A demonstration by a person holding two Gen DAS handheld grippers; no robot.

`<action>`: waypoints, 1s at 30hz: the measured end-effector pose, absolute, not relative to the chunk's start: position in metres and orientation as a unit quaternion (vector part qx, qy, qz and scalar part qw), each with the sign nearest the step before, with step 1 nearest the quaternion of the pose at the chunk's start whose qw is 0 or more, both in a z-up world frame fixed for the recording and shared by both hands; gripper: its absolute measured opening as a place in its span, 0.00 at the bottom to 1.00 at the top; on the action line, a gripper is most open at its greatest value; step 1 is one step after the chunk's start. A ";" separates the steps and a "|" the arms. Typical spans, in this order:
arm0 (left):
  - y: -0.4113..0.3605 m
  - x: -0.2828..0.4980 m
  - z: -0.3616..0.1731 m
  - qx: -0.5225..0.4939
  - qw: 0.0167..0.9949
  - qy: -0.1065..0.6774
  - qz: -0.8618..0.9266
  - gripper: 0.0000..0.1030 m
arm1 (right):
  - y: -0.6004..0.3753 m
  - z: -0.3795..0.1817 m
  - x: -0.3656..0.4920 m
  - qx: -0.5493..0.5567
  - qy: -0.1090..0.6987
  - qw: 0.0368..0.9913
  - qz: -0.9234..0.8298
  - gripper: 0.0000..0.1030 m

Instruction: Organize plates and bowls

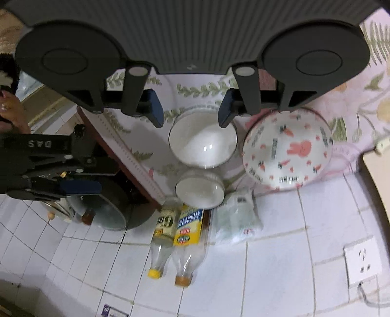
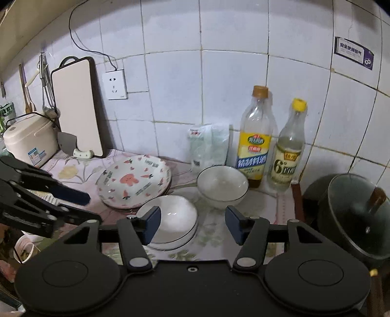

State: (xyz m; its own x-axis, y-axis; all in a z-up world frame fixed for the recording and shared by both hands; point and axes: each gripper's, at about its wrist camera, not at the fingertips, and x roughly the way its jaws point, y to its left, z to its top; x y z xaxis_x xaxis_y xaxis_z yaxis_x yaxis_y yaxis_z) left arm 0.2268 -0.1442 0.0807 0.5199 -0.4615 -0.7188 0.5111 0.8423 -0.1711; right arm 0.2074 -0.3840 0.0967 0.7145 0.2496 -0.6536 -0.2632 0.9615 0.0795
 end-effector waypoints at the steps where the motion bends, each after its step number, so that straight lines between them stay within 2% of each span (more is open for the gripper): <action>1: -0.146 0.229 0.084 0.033 0.872 0.400 -0.279 0.49 | -0.388 0.097 0.211 -0.008 0.351 0.926 0.139 0.63; 8: -0.159 0.269 0.081 0.019 0.879 0.386 -0.279 0.51 | -0.420 0.074 0.254 0.045 0.357 0.924 0.129 0.64; 23: -0.201 0.390 -0.001 -0.001 0.869 0.435 -0.235 0.51 | -0.463 -0.014 0.356 0.196 0.435 0.874 0.095 0.63; 28: -0.214 0.418 -0.020 0.009 0.873 0.432 -0.227 0.48 | -0.467 -0.035 0.383 0.223 0.452 0.859 0.084 0.63; 30: -0.217 0.427 -0.029 0.008 0.868 0.443 -0.224 0.47 | -0.467 -0.043 0.392 0.231 0.457 0.855 0.083 0.60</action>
